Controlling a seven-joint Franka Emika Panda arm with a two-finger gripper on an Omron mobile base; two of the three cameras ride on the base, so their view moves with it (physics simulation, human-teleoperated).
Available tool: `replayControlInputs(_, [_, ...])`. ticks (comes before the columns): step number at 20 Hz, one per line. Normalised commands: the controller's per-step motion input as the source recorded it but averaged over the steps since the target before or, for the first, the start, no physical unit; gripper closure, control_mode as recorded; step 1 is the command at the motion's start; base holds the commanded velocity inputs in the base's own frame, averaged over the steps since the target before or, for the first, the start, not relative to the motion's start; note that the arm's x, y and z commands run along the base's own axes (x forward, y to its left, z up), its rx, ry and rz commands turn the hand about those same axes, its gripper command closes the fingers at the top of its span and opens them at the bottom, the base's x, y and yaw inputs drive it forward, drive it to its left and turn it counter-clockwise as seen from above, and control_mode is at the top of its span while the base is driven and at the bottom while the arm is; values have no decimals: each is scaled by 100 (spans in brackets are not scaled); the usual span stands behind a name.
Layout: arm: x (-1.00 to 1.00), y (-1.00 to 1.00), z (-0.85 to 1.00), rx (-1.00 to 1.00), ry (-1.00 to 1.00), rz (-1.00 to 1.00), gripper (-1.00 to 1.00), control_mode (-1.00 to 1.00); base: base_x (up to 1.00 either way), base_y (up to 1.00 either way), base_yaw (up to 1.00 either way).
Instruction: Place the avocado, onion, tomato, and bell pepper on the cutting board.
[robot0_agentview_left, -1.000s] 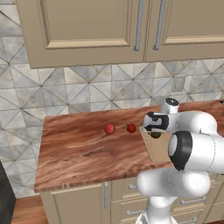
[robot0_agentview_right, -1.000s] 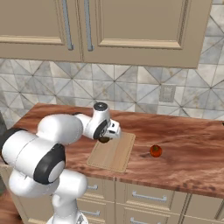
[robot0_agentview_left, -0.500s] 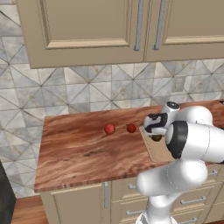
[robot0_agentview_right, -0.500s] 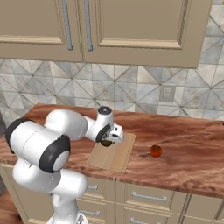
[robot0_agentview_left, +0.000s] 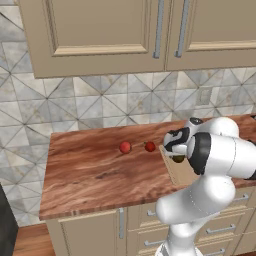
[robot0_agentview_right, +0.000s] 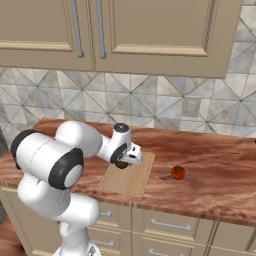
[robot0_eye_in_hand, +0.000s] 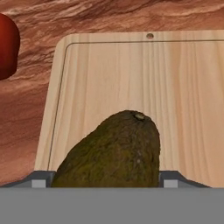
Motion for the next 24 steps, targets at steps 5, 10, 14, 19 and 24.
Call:
replayControlInputs(5, [0,0,0,0,0,0,-100,-100,0,0,0])
replayControlInputs(10, [-4,0,0,0,-2,0,-100,-100,0,0,0])
replayControlInputs(14, [-6,0,4,0,-2,0,-100,-100,0,0,0])
replayControlInputs(19, [-2,-3,39,0,0,0,-100,-100,0,0,0])
replayControlInputs(24, [0,0,77,1,0,0,-100,-100,0,0,0])
